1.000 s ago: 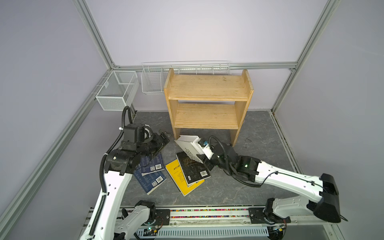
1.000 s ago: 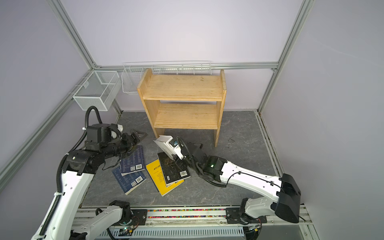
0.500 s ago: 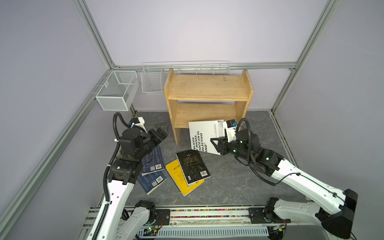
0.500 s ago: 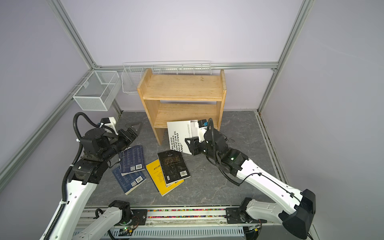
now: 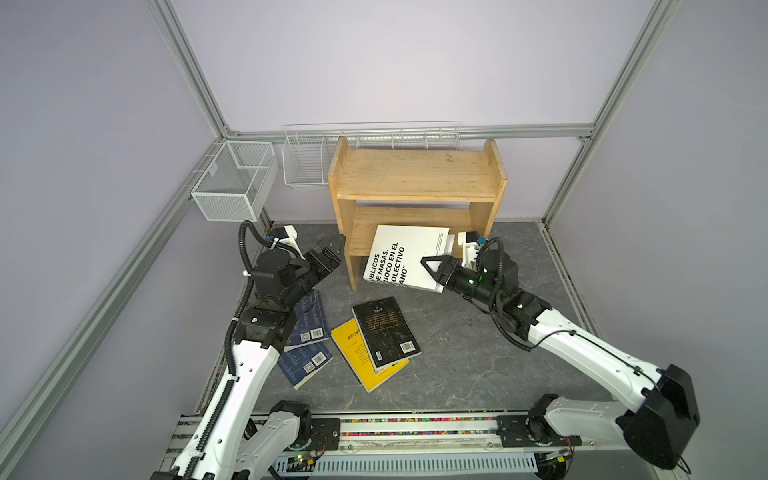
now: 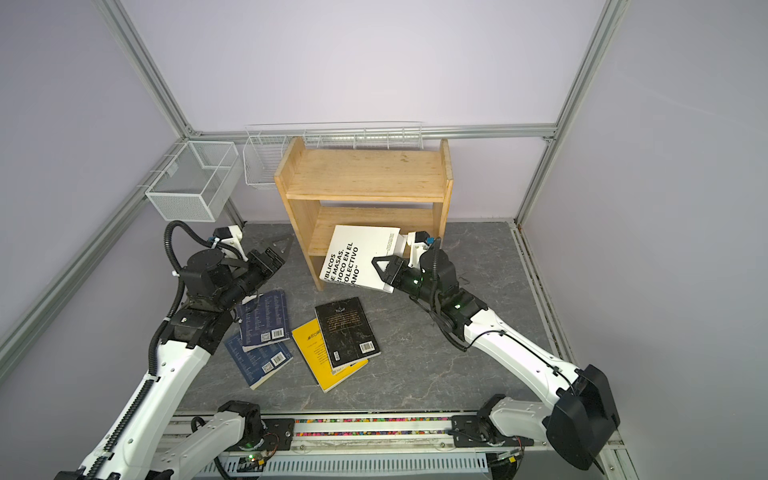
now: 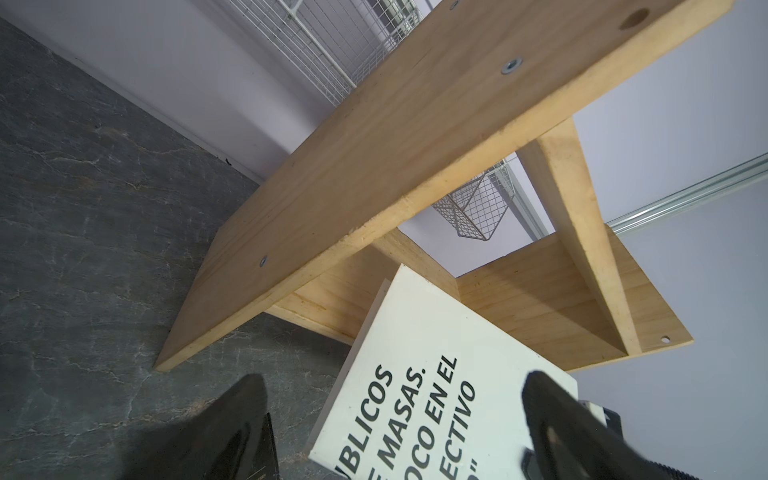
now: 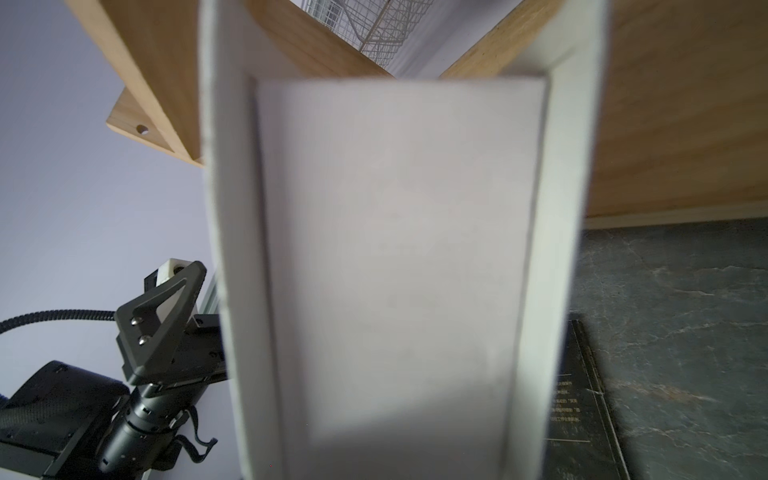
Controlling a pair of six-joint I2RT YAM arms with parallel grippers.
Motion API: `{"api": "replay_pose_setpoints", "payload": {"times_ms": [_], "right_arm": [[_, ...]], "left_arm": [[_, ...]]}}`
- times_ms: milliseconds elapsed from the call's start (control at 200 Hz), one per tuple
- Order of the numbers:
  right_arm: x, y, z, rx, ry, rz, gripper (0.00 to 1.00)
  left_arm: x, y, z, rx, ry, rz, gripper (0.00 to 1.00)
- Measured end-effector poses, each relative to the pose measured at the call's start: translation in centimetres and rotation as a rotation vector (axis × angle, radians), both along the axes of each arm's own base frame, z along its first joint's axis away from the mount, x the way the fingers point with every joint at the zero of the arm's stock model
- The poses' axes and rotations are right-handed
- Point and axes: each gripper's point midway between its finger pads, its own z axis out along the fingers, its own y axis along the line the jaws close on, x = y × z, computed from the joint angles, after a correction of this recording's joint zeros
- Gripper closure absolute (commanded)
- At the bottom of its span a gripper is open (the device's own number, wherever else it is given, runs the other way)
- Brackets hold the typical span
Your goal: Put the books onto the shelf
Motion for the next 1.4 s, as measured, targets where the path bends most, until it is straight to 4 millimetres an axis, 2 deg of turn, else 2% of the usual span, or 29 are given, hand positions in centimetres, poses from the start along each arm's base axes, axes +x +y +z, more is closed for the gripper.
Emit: {"api": "replay_pose_setpoints", "payload": {"times_ms": [115, 310, 470, 685, 935, 990, 1075, 1170, 1260, 1335, 1400], "right_arm": [[1.5, 0.7, 0.4, 0.060, 0.043, 0.012, 0.68], [4.4, 1.7, -0.4, 0.151, 0.110, 0.036, 0.68], [6.5, 2.3, -0.2, 0.187, 0.133, 0.064, 0.67], [9.2, 2.9, 0.3, 0.219, 0.140, 0.101, 0.61], [10.3, 3.9, -0.8, 0.215, 0.165, 0.138, 0.55], [10.5, 4.0, -0.8, 0.212, 0.167, 0.140, 0.49], [10.7, 4.1, -1.0, 0.190, 0.168, 0.142, 0.27], [10.7, 4.1, -1.3, 0.166, 0.170, 0.136, 0.24], [10.8, 3.9, -2.1, 0.123, 0.173, 0.121, 0.17], [11.1, 3.3, -3.2, 0.049, 0.178, 0.074, 0.13], [11.3, 2.7, -3.2, -0.023, 0.160, 0.026, 0.11]], "left_arm": [[-0.2, 0.1, -0.4, 0.011, -0.003, 0.001, 0.03], [-1.0, 0.4, -0.8, 0.021, -0.013, 0.007, 0.03], [-1.4, 0.7, -1.2, 0.027, -0.014, 0.018, 0.03], [-1.7, 0.9, -2.7, 0.035, 0.015, 0.024, 0.03], [-1.6, 1.1, -3.1, 0.041, 0.028, 0.034, 0.02], [-1.6, 1.1, -3.3, 0.043, 0.033, 0.039, 0.02], [-1.6, 1.2, -3.4, 0.045, 0.037, 0.045, 0.02], [-1.6, 1.3, -3.4, 0.046, 0.038, 0.046, 0.02], [-1.5, 1.2, -3.5, 0.046, 0.041, 0.046, 0.02], [-1.5, 1.3, -3.6, 0.047, 0.043, 0.047, 0.02], [-1.5, 1.3, -3.7, 0.048, 0.046, 0.048, 0.02]]}}
